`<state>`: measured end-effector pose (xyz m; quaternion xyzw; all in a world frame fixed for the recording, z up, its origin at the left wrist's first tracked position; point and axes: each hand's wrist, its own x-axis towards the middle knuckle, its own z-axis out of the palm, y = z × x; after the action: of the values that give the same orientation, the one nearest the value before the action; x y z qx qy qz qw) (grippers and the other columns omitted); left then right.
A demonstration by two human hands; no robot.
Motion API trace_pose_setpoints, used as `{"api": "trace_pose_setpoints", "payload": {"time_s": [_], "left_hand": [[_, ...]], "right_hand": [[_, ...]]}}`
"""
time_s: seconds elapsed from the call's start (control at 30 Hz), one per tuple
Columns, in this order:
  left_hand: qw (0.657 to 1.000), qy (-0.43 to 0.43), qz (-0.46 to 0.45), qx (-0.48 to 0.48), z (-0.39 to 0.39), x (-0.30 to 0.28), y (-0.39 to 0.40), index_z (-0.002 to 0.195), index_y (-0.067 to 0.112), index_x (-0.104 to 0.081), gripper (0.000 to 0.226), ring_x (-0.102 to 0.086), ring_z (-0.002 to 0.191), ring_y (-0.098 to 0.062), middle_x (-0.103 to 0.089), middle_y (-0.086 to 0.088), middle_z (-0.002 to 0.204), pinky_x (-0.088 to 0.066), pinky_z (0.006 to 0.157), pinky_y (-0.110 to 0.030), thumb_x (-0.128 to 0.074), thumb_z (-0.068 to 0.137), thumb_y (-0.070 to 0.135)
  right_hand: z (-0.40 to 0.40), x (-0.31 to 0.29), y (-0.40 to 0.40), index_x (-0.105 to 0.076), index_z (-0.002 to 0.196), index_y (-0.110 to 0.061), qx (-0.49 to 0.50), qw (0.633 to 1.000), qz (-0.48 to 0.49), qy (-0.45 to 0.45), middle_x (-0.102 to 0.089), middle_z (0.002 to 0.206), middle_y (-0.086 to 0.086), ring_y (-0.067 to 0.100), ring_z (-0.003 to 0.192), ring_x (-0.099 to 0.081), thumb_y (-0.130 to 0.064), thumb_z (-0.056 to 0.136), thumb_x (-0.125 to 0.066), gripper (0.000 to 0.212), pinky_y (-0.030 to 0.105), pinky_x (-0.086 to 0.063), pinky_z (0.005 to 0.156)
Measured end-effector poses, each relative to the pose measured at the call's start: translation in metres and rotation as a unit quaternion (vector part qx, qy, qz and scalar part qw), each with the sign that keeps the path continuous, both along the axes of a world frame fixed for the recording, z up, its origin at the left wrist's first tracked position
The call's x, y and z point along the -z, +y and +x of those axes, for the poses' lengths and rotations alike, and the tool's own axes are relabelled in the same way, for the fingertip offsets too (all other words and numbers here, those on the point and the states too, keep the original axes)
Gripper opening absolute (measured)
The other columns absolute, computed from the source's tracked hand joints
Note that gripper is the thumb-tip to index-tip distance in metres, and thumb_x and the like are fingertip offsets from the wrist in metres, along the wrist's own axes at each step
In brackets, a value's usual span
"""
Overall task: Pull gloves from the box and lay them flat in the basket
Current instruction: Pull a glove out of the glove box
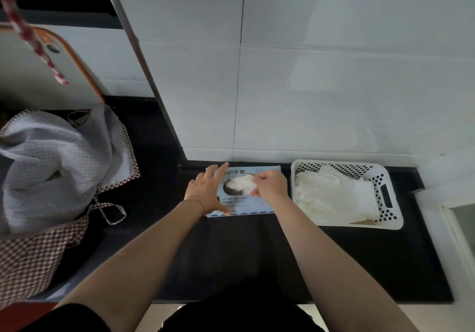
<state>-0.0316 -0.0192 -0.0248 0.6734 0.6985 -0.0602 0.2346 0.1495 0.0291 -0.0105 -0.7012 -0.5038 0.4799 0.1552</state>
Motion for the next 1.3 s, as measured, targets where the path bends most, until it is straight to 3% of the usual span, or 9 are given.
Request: {"api": "trace_pose_setpoints", "payload": {"time_s": [0.1,0.3,0.4,0.5,0.6,0.7,0.93,1.17,1.3], "left_hand": [[1.000,-0.002,0.008,0.015,0.002,-0.001,0.005,0.154,0.034,0.006,0.137,-0.035,0.139,-0.029,-0.012,0.000,0.162,-0.039,0.109,-0.047,-0.084,0.056,0.062],[1.000,0.012,0.005,0.026,0.005,-0.001,0.006,0.155,0.032,0.005,0.133,-0.028,0.143,-0.030,-0.007,-0.001,0.163,-0.035,0.111,-0.048,-0.083,0.059,0.062],[0.999,0.024,0.023,0.033,0.012,-0.002,0.003,0.155,0.031,0.001,0.126,-0.012,0.148,-0.032,-0.007,-0.003,0.163,-0.029,0.115,-0.049,-0.081,0.064,0.059],[0.998,0.021,0.043,0.047,0.019,0.001,-0.003,0.155,0.030,-0.002,0.115,-0.014,0.148,-0.025,-0.014,-0.002,0.160,-0.030,0.114,-0.046,-0.076,0.071,0.057],[0.999,-0.012,0.027,0.029,0.018,0.002,-0.004,0.155,0.032,-0.002,0.111,-0.009,0.149,-0.020,-0.012,0.003,0.161,-0.028,0.115,-0.045,-0.074,0.075,0.055],[0.999,-0.051,0.016,0.008,0.013,0.001,-0.004,0.156,0.034,-0.006,0.112,-0.010,0.149,-0.015,-0.013,0.009,0.161,-0.027,0.114,-0.043,-0.079,0.071,0.050],[0.995,-0.091,0.011,-0.030,0.011,-0.002,-0.002,0.155,0.030,-0.012,0.114,-0.019,0.146,-0.016,-0.022,0.008,0.158,-0.029,0.114,-0.046,-0.081,0.067,0.050],[0.994,-0.107,-0.007,-0.038,0.009,-0.006,0.004,0.155,0.028,-0.015,0.102,-0.027,0.143,-0.018,-0.028,0.005,0.157,-0.034,0.111,-0.046,-0.074,0.074,0.046],[0.982,-0.171,0.007,-0.078,0.012,-0.008,0.006,0.144,0.031,-0.041,0.070,-0.040,0.134,-0.017,-0.045,0.007,0.145,-0.036,0.110,-0.042,-0.070,0.081,0.045]], "right_hand": [[0.011,-0.005,-0.001,-0.067,0.101,-0.010,-0.002,0.999,0.027,-0.020,-0.071,0.070,0.010,0.002,0.043,-0.059,-0.019,0.098,-0.058,0.014,0.018,-0.043,0.039],[0.012,-0.007,-0.013,-0.059,0.096,-0.015,-0.066,0.994,0.063,-0.055,-0.059,0.092,0.000,0.016,0.071,-0.061,-0.026,0.088,-0.066,0.015,0.029,-0.052,0.057],[0.006,-0.006,-0.011,-0.055,0.095,-0.018,-0.119,0.979,0.083,-0.142,-0.049,0.101,0.000,0.016,0.076,-0.057,-0.034,0.076,-0.076,0.032,0.024,-0.039,0.054],[0.002,-0.001,-0.009,-0.058,0.095,-0.015,-0.183,0.952,0.115,-0.216,-0.047,0.110,0.003,0.020,0.076,-0.056,-0.025,0.088,-0.067,0.015,0.027,-0.038,0.056],[-0.006,-0.010,-0.007,-0.067,0.090,-0.009,-0.254,0.936,0.142,-0.200,-0.048,0.101,0.000,0.021,0.078,-0.058,-0.026,0.092,-0.065,0.017,0.034,-0.048,0.067],[-0.011,-0.030,-0.004,-0.070,0.082,-0.004,-0.364,0.908,0.126,-0.163,-0.053,0.089,0.000,0.023,0.077,-0.059,-0.026,0.091,-0.066,0.024,0.031,-0.041,0.064],[0.012,-0.048,0.023,-0.070,0.089,-0.010,-0.250,0.884,0.237,-0.314,-0.051,0.102,0.001,0.022,0.076,-0.056,-0.021,0.100,-0.049,0.026,0.029,-0.037,0.057],[0.008,-0.066,0.011,-0.071,0.088,-0.010,-0.229,0.914,0.287,-0.171,-0.053,0.100,-0.006,0.016,0.080,-0.058,-0.024,0.098,-0.055,0.023,0.031,-0.047,0.067],[0.016,-0.066,0.014,-0.067,0.085,-0.010,-0.224,0.914,0.243,-0.236,-0.050,0.101,-0.003,0.020,0.076,-0.059,-0.026,0.098,-0.051,0.026,0.028,-0.043,0.060]]}}
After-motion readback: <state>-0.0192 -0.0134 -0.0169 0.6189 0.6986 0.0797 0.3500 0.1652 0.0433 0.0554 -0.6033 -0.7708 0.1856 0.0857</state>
